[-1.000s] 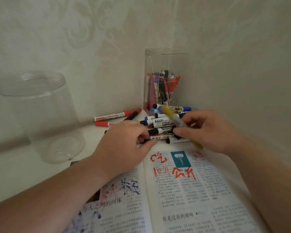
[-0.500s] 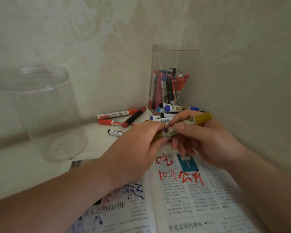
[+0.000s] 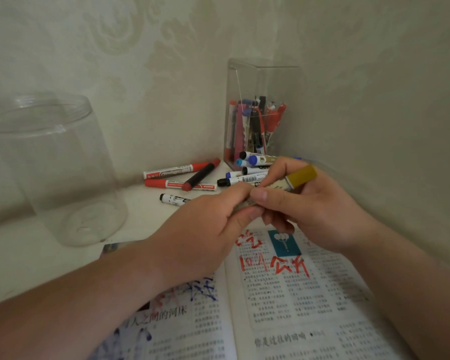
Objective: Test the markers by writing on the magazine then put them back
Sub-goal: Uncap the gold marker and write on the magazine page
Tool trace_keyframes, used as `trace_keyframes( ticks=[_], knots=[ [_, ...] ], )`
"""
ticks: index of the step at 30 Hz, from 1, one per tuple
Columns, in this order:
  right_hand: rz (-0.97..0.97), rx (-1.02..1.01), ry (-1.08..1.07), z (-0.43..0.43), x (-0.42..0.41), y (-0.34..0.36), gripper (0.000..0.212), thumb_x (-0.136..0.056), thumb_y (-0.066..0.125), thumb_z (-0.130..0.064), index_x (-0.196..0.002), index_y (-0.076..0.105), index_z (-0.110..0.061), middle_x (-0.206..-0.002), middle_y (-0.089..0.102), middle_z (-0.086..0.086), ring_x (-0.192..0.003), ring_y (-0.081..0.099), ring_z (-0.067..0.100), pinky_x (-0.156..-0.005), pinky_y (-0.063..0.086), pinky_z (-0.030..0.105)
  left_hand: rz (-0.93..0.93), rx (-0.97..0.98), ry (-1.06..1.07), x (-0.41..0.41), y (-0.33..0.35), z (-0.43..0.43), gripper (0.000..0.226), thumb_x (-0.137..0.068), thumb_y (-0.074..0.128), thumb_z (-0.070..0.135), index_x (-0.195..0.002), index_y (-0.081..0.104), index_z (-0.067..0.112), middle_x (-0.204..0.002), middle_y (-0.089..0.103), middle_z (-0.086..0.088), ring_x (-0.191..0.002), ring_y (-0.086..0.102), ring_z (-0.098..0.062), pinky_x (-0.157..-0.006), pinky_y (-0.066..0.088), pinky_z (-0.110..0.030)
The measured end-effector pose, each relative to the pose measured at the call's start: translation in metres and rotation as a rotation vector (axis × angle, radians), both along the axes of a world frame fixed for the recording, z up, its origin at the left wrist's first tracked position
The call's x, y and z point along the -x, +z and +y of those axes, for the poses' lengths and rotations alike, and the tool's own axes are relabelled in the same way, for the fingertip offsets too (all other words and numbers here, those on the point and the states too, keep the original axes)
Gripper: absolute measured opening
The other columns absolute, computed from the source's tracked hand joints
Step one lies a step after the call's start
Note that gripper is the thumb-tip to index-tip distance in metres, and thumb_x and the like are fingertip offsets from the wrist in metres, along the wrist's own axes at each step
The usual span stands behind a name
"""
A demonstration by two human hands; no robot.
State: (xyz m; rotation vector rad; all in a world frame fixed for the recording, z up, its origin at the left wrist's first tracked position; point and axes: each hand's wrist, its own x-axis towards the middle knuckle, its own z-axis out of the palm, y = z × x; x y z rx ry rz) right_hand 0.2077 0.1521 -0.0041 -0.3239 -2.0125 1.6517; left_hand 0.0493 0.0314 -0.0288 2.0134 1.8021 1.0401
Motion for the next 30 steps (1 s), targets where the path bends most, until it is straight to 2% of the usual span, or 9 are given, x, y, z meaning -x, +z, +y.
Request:
trace_keyframes(
  ticks=[4, 8, 10, 12, 15, 18, 21, 25, 30],
  knots=[
    [0.036, -0.034, 0.012, 0.004, -0.003, -0.001, 0.023, -0.08, 0.082, -0.029, -0.085, 0.066, -0.013, -0.065, 0.062, 0.02, -0.059, 0.048, 0.038, -0.045, 0.037, 0.032, -0.027, -0.021, 0.03, 0.001, 0.002, 0.001, 0.03, -0.094, 0.039, 0.064, -0.11, 0.055, 0.046, -0.09, 0.069, 0.018, -0.081, 0.066, -0.003, -0.067, 0.051, -0.026],
    [0.064, -0.045, -0.069, 0.014, -0.004, -0.002, 0.016, -0.069, 0.079, -0.024, -0.072, 0.065, -0.016, -0.053, 0.053, 0.01, -0.044, 0.043, 0.02, -0.043, 0.031, 0.023, -0.032, 0.047, 0.027, 0.003, -0.002, -0.002, 0.038, -0.093, 0.039, 0.07, -0.122, 0.044, 0.046, -0.089, 0.063, 0.013, -0.077, 0.061, -0.006, -0.061, 0.047, -0.021],
    [0.153, 0.057, -0.155, 0.024, -0.008, 0.001, 0.014, -0.061, 0.072, -0.02, -0.065, 0.059, -0.014, -0.048, 0.039, 0.006, -0.039, 0.031, 0.013, -0.043, 0.023, 0.019, -0.018, 0.074, 0.005, 0.004, -0.003, -0.003, 0.038, -0.097, 0.044, 0.058, -0.132, 0.038, 0.044, -0.09, 0.06, 0.01, -0.075, 0.057, -0.007, -0.062, 0.044, -0.019],
    [0.258, 0.17, -0.225, 0.035, -0.015, 0.005, 0.016, -0.057, 0.065, -0.016, -0.063, 0.051, -0.011, -0.053, 0.019, 0.01, -0.04, 0.019, 0.011, -0.043, 0.017, 0.016, -0.04, 0.103, -0.01, 0.007, -0.003, -0.004, 0.035, -0.102, 0.05, 0.03, -0.134, 0.037, 0.038, -0.095, 0.058, 0.01, -0.075, 0.055, -0.005, -0.063, 0.043, -0.018],
    [0.301, 0.227, -0.317, 0.045, -0.022, 0.006, 0.013, -0.062, 0.055, -0.008, -0.063, 0.042, -0.011, -0.06, 0.01, 0.014, -0.046, 0.007, 0.015, -0.042, 0.014, 0.016, -0.059, 0.124, -0.013, 0.008, -0.004, -0.004, 0.04, -0.098, 0.04, 0.016, -0.129, 0.034, 0.041, -0.106, 0.055, 0.02, -0.094, 0.057, -0.003, -0.076, 0.047, -0.02],
    [0.253, 0.215, -0.332, 0.048, -0.02, 0.0, 0.004, -0.07, 0.047, -0.007, -0.065, 0.047, -0.006, -0.049, 0.022, 0.005, -0.044, 0.014, 0.016, -0.042, 0.015, 0.019, -0.05, 0.112, 0.0, 0.007, -0.008, -0.002, 0.047, -0.102, 0.043, 0.013, -0.133, 0.029, 0.045, -0.116, 0.054, 0.025, -0.111, 0.056, 0.0, -0.092, 0.049, -0.022],
    [0.159, 0.176, -0.303, 0.046, -0.017, -0.007, 0.018, -0.075, 0.049, -0.011, -0.075, 0.066, -0.005, -0.049, 0.045, 0.009, -0.043, 0.036, 0.02, -0.042, 0.027, 0.022, -0.08, 0.06, 0.028, 0.006, -0.01, 0.0, 0.059, -0.101, 0.057, 0.02, -0.139, 0.025, 0.052, -0.128, 0.056, 0.023, -0.119, 0.058, 0.0, -0.104, 0.049, -0.031],
    [0.092, 0.19, -0.149, 0.044, -0.017, -0.007, 0.029, -0.083, 0.052, -0.015, -0.098, 0.076, -0.009, -0.076, 0.069, 0.019, -0.06, 0.061, 0.028, -0.045, 0.043, 0.03, -0.173, -0.035, 0.113, 0.007, -0.011, 0.001, 0.059, -0.085, 0.079, 0.02, -0.126, 0.044, 0.044, -0.117, 0.06, 0.017, -0.105, 0.067, -0.004, -0.096, 0.055, -0.032],
    [0.092, 0.148, -0.206, 0.044, -0.017, -0.008, 0.01, -0.078, 0.069, -0.009, -0.088, 0.072, -0.01, -0.069, 0.064, 0.011, -0.058, 0.057, 0.021, -0.045, 0.043, 0.027, -0.128, -0.071, 0.199, 0.008, -0.005, -0.002, 0.057, -0.076, 0.086, 0.032, -0.118, 0.051, 0.045, -0.101, 0.068, 0.027, -0.098, 0.061, 0.013, -0.081, 0.043, -0.001]
  ],
)
